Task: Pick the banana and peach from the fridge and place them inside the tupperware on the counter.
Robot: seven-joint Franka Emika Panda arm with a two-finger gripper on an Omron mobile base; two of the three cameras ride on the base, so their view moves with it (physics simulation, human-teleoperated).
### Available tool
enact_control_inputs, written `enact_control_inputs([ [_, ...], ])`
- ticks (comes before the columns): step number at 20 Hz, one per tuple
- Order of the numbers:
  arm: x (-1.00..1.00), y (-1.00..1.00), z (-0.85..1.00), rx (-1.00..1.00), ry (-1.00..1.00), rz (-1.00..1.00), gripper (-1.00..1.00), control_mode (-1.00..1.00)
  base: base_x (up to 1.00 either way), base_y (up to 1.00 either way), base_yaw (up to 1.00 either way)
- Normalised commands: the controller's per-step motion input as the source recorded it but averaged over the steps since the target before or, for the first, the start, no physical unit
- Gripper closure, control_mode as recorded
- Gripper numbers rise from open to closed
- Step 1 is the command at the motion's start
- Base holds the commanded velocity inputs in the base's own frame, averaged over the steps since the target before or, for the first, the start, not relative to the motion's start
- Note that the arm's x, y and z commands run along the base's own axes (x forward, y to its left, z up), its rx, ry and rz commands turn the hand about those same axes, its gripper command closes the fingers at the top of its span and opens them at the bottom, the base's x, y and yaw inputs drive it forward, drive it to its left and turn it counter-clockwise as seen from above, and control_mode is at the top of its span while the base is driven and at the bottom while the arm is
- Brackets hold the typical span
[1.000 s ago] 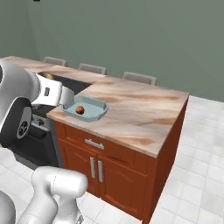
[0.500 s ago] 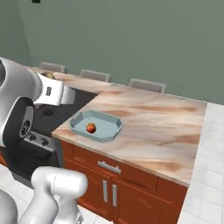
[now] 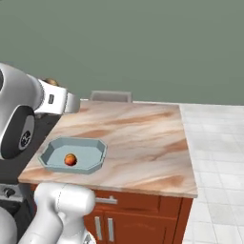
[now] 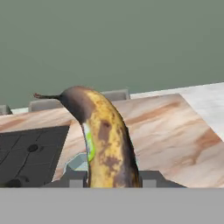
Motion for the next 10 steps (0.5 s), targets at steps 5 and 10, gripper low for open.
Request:
enact_control_inputs([
  [5, 0.36, 0.0, -0.02, 0.0, 0.29, 0.02, 1.0, -1.0, 0.48, 0.0, -0.14],
  [10, 0.6, 0.0, -0.36, -0.02, 0.63, 0.87, 1.0, -1.0, 0.0, 0.0, 0.0],
])
